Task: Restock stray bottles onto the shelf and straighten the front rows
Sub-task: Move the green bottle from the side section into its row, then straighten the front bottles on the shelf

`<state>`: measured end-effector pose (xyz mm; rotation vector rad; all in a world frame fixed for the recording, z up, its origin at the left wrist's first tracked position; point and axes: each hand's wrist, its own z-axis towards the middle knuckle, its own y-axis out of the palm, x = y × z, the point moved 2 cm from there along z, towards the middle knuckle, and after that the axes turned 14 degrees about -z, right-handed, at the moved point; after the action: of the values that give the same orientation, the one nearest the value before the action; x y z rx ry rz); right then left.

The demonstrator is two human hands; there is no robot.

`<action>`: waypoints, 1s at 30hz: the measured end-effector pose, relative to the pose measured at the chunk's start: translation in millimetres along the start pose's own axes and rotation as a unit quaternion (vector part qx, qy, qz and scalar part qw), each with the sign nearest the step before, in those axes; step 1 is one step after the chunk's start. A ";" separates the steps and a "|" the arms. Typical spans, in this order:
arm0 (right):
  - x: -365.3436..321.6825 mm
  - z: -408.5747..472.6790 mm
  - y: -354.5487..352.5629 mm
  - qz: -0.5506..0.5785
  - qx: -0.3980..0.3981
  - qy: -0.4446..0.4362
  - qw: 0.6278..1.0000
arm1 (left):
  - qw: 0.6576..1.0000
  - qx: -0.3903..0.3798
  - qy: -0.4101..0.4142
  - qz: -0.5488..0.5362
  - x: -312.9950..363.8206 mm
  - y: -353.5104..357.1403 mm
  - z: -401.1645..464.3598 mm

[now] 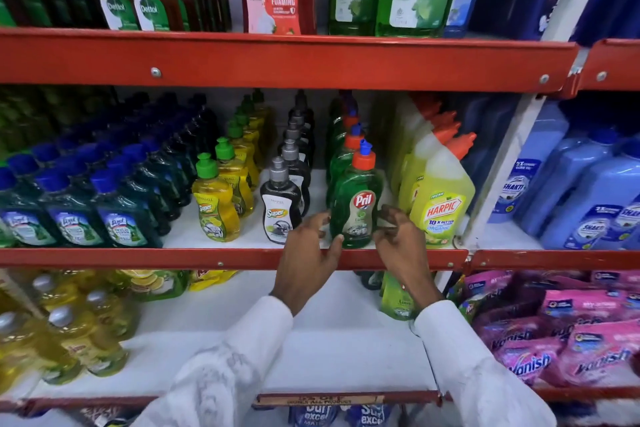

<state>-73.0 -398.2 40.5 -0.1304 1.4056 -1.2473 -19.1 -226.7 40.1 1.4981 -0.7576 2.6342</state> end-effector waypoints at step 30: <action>-62.5 -51.7 33.0 0.157 0.145 -0.121 0.969 | 0.969 0.241 0.038 -0.037 -33.1 -81.2 -15.8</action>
<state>-75.4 -310.6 43.9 0.1333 0.9776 -1.1156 6.2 -141.2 39.1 1.4568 -0.0437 2.9329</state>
